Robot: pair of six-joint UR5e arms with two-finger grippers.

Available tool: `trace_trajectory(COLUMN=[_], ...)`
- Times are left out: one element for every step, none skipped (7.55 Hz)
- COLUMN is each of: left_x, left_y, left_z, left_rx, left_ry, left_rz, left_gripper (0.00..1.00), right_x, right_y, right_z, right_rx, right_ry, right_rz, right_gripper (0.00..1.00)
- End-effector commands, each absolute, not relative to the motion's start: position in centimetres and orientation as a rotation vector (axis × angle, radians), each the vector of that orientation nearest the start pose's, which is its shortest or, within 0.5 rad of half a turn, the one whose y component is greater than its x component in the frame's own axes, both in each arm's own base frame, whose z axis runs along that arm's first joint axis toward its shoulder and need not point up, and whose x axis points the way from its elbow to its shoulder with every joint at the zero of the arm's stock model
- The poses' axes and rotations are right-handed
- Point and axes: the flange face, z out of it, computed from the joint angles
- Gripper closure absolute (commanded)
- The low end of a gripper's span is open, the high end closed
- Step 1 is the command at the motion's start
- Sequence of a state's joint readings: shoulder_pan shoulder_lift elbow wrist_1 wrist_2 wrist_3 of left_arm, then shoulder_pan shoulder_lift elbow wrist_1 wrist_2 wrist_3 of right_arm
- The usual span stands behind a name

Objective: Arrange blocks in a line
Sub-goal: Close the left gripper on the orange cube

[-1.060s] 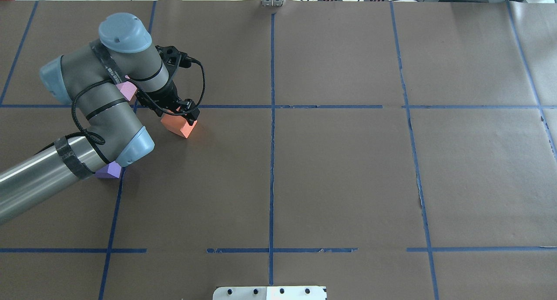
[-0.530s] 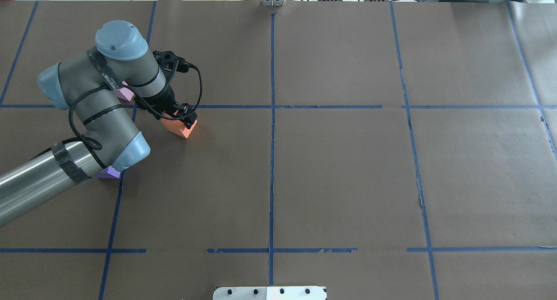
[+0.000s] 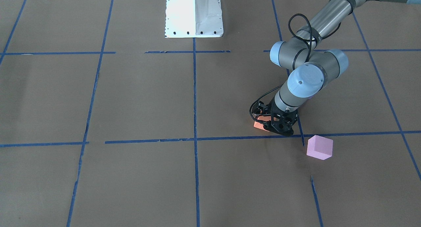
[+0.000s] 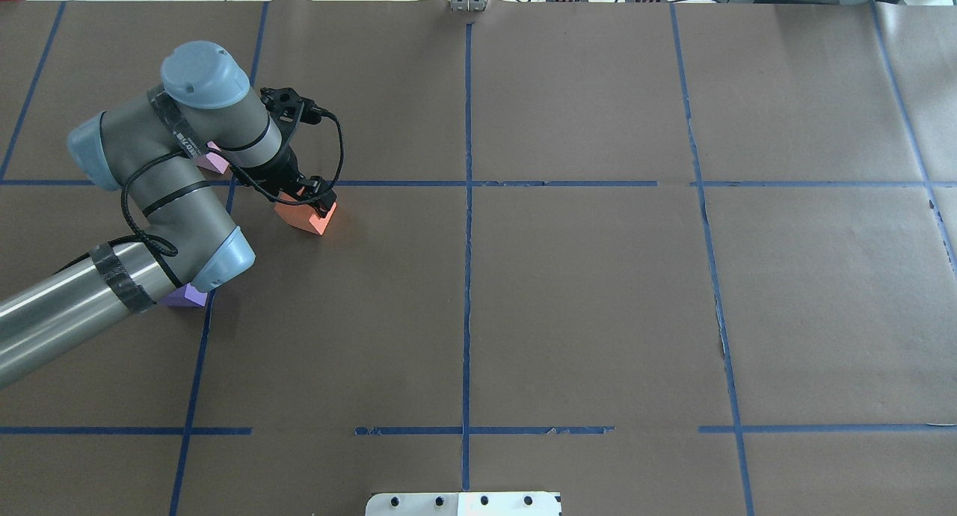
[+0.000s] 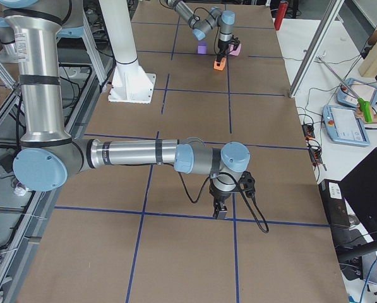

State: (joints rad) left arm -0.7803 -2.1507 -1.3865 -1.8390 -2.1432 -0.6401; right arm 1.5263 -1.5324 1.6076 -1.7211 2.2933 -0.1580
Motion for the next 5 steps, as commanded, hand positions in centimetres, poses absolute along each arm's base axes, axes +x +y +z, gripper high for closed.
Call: trace_trajectory(left_x=[45.9, 45.7, 45.1, 43.2, 39.2], left_y=[-56.8, -56.9, -57.2, -58.6, -60.5], left_z=[37.3, 37.1, 36.8, 36.6, 35.6], left_rx=[0.127, 0.129, 0.13, 0.131, 0.13], left_ry=[0.843, 0.845, 0.849, 0.851, 0.886], left_rz=[0.326, 0.321, 0.313, 0.284, 0.245], left_gripper=[0.19, 0.36, 0.64, 0.9, 1.0], right_x=[4.5, 4.5, 4.5, 4.5, 4.5], right_y=[-50.4, -50.4, -50.4, -50.4, -50.4], right_z=[64.0, 64.0, 64.0, 64.0, 64.0], right_rx=[-0.031, -0.031, -0.031, -0.031, -0.031], right_ry=[-0.726, -0.726, -0.726, -0.726, -0.726], right_rz=[-0.166, -0.166, -0.166, -0.166, -0.166], right_gripper=[0.0, 0.0, 0.0, 0.0, 0.0])
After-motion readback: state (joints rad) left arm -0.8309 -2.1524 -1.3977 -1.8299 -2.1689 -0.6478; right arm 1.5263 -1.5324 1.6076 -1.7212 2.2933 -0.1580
